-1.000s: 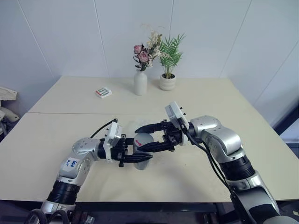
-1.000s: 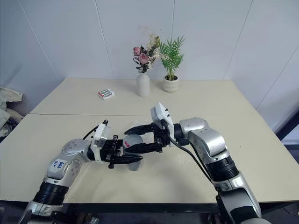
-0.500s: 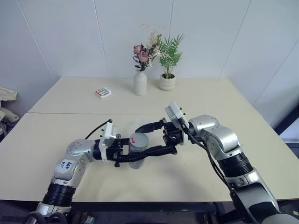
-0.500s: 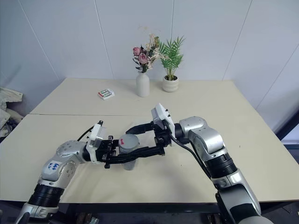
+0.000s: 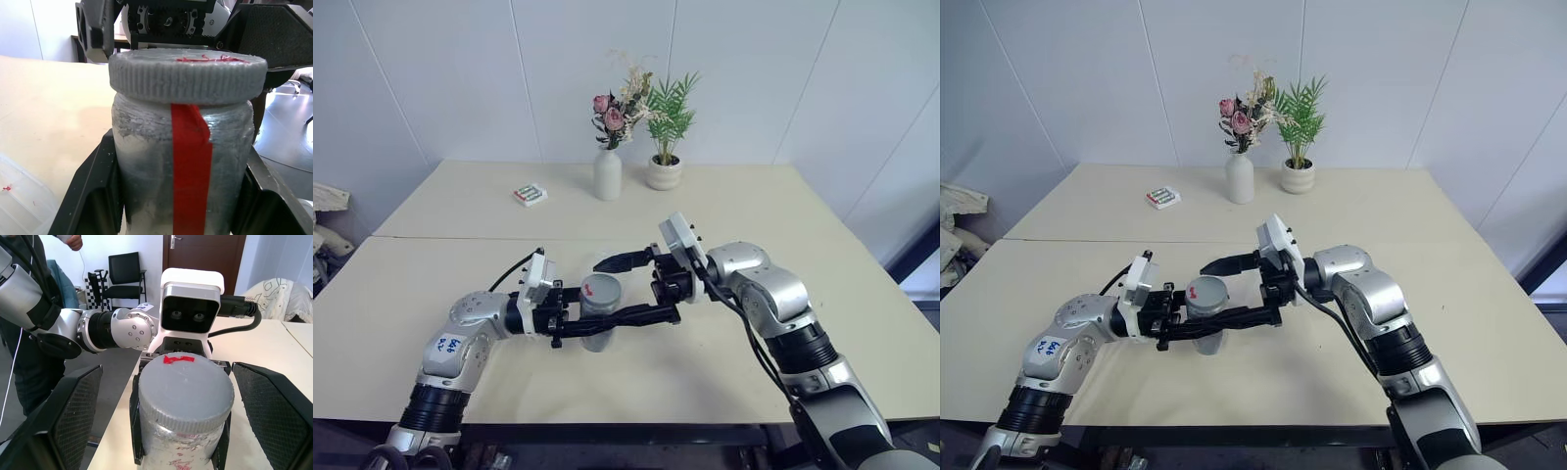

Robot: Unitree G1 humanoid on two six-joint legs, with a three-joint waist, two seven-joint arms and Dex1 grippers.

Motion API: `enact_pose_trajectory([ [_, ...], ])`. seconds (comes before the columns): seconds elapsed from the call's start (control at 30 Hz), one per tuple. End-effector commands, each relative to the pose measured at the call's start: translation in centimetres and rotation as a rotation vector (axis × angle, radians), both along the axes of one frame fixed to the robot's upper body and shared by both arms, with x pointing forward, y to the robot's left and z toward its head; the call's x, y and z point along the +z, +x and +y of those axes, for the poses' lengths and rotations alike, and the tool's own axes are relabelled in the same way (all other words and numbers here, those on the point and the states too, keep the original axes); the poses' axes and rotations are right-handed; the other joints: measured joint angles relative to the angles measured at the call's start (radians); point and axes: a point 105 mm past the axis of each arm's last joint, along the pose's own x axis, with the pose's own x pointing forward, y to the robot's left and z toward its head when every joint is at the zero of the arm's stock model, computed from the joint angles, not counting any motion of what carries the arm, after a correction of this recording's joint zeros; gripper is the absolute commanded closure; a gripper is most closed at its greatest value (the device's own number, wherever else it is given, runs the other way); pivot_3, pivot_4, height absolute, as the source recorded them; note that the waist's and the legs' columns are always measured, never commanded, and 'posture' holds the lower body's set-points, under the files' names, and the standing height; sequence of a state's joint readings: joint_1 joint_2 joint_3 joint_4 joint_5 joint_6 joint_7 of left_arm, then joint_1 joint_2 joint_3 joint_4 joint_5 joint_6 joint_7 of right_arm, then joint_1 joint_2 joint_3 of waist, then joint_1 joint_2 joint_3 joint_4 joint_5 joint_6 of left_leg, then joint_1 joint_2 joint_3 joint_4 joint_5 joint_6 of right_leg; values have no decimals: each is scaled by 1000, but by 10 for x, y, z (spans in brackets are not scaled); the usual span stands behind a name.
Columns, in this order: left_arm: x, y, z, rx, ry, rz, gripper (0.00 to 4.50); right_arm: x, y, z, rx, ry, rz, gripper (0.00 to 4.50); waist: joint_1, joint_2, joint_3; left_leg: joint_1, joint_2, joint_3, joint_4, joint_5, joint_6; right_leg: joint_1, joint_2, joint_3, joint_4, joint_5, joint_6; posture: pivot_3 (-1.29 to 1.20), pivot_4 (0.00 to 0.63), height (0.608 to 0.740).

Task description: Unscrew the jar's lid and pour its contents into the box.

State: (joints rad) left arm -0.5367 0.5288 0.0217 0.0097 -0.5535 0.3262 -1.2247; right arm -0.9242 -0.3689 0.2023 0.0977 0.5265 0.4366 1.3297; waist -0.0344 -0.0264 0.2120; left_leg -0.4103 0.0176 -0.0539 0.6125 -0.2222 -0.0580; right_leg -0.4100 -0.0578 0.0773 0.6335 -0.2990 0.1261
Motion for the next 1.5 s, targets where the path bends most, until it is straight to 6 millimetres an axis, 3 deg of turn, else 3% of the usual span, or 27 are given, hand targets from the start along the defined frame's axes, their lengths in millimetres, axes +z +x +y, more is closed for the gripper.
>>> enact_pose_trajectory([
  [0.03, 7, -8, -2, -31, -15, -33, 2366, 13, 2, 0, -20, 67, -29, 44, 0, 0, 0, 0, 0, 0, 0, 0, 0, 0, 0, 0, 0, 0, 0, 0, 150, 740],
  [0.3, 7, -7, -3, -27, -20, -38, 2366, 22, 2, 9, -58, 103, -24, 44, 0, 0, 0, 0, 0, 0, 0, 0, 0, 0, 0, 0, 1, 0, 0, 0, 150, 740],
  [0.5, 8, -6, -7, -28, -32, -46, 2366, 10, 3, 20, -100, 72, 3, 44, 0, 0, 0, 0, 0, 0, 0, 0, 0, 0, 0, 0, 1, 0, 0, 0, 150, 740],
  [0.93, 10, -4, -10, -18, -53, -60, 2366, 2, 3, 24, -125, 39, 49, 44, 0, 0, 0, 0, 0, 0, 0, 0, 0, -1, 0, 0, 2, 0, 0, 0, 150, 740],
  [1.33, 9, -4, -10, -10, -63, -66, 2366, 9, 21, 11, -227, 77, 46, 44, 0, 0, 0, 0, 0, 0, 0, 0, 0, -1, 0, 0, 2, 0, 0, 0, 150, 740],
  [1.5, 9, -4, -11, -2, -71, -74, 2366, 5, 31, -4, -288, 90, 68, 44, 0, 0, 0, 0, 0, 0, 0, 0, 0, -1, 0, 0, 2, 0, 0, 0, 150, 740],
])
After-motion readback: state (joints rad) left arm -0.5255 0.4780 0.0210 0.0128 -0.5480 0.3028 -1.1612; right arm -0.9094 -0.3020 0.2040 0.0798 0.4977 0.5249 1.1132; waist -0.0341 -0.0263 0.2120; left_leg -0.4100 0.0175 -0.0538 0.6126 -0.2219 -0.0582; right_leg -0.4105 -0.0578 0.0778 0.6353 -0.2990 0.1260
